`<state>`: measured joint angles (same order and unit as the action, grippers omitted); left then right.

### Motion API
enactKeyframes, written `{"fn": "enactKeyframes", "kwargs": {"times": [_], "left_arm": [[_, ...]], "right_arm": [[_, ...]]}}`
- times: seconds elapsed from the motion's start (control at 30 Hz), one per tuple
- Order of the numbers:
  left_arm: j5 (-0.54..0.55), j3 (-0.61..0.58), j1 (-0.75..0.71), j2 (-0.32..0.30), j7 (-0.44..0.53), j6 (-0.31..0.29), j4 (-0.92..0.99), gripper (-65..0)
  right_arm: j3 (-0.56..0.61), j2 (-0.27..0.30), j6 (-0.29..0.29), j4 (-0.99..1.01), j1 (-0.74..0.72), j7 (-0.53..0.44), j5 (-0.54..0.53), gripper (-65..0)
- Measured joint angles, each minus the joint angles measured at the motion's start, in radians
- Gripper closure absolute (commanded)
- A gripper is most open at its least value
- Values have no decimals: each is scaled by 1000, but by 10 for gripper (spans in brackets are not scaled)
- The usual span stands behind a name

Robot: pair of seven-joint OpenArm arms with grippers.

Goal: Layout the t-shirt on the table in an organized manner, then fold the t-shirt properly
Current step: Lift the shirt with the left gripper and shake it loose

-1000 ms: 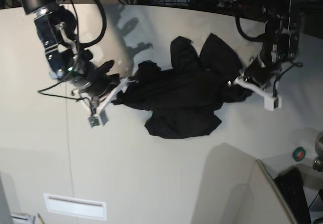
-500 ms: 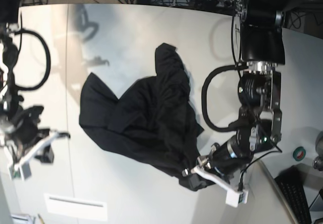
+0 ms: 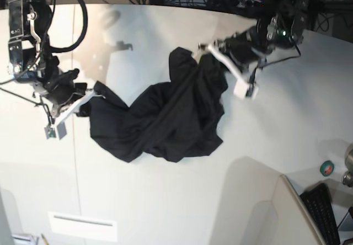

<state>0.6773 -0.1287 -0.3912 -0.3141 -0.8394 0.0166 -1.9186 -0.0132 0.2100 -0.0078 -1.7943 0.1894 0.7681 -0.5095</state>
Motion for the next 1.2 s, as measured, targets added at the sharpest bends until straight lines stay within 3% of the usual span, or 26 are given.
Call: {"fn": "enactKeyframes", "kwargs": {"times": [0.1, 0.27, 0.3, 0.33, 0.37, 0.47, 0.57, 0.67, 0.73, 0.83, 0.97, 1.1, 1.2], "left_arm": [[-4, -19, -66, -37, -8, 2, 5, 0], [-3, -19, -73, -35, 0, 2, 4, 0], [-3, -19, -74, -35, 0, 1, 4, 0], [-3, -27, -73, -35, 0, 2, 4, 0], [-3, -34, -72, -36, 0, 2, 4, 0], [2, -37, -72, -45, 0, -2, 4, 0], [3, -10, -72, -52, 1, -2, 4, 0], [5, 94, -58, -29, -4, 0, 3, 0], [-8, 142, 19, -11, -21, 7, 5, 0], [-2, 120, 186, 12, -63, 7, -8, 0], [-5, 9, 399, 126, -208, 2, -17, 0], [-37, -74, 577, 269, -209, -11, 41, 0], [-185, -139, 729, 364, -203, 4, 210, 0]], "right_arm": [[-12, -26, -2, 47, 1, -2, 16, 0], [-4, -96, 0, 48, 16, -6, -15, 0], [-3, -101, 5, 48, 21, -2, -50, 0], [-1, -103, 46, 50, 23, 8, -76, 0], [-1, -101, 81, 50, 25, 7, -96, 0], [-1, -98, 159, 55, 22, 4, -113, -96], [-9, -97, 161, 56, 28, 4, -112, -98], [-6, -71, 166, 57, 44, 3, -116, -98], [-10, -45, 166, 60, 49, 6, -108, -98], [-8, -19, 166, 60, 72, -3, -114, -98], [-10, 35, 166, 61, 103, -1, -113, -98], [-13, 77, 166, 60, 127, -8, -113, -98], [-11, 94, 166, 60, 148, 2, -114, -98]]}}
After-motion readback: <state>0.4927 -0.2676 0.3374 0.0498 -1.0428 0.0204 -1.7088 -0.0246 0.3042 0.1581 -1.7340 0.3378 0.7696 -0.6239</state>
